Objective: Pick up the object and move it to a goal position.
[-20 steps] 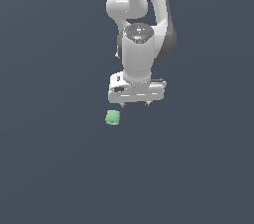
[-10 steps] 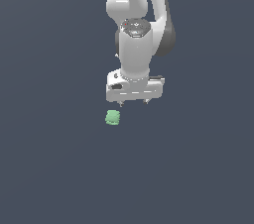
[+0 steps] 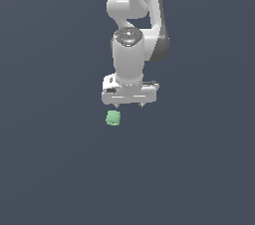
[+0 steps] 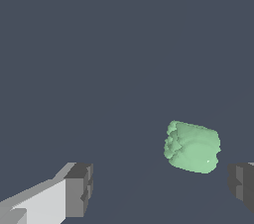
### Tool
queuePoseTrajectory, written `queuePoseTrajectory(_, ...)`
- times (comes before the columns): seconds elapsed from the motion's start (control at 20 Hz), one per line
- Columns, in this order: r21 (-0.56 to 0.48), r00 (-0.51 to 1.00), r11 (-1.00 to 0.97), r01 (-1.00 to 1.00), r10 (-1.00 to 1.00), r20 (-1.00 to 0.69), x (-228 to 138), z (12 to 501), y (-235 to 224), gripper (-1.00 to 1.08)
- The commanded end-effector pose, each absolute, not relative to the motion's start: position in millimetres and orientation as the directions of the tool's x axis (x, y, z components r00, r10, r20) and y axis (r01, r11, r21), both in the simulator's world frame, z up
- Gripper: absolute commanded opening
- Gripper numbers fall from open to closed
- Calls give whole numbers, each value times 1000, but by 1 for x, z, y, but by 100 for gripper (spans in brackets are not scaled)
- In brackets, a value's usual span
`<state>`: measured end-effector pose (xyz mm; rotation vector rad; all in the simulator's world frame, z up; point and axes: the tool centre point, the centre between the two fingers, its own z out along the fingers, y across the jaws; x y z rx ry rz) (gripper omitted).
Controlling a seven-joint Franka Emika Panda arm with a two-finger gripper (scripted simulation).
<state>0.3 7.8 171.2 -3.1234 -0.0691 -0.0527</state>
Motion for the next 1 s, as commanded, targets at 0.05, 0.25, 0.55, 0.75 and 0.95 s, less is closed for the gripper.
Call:
queuePoseTrajectory(0.05,-14,1000,-1000,-16,-17,23,-4,147,-15,100)
queuePoseTrajectory(0.25,-8,995,-995,-96,-96,10,-12,116,-46,100)
queuePoseTrajectory(0.55,-1,988,-988,-157,-157,1,-21,92,-69,100)
queuePoseTrajectory(0.75,0,988,-988,-156,-156,-1,-21,92,-69,100)
queuePoseTrajectory(0.95,0,988,-988,-157,-157,-1,-21,84,-69,100)
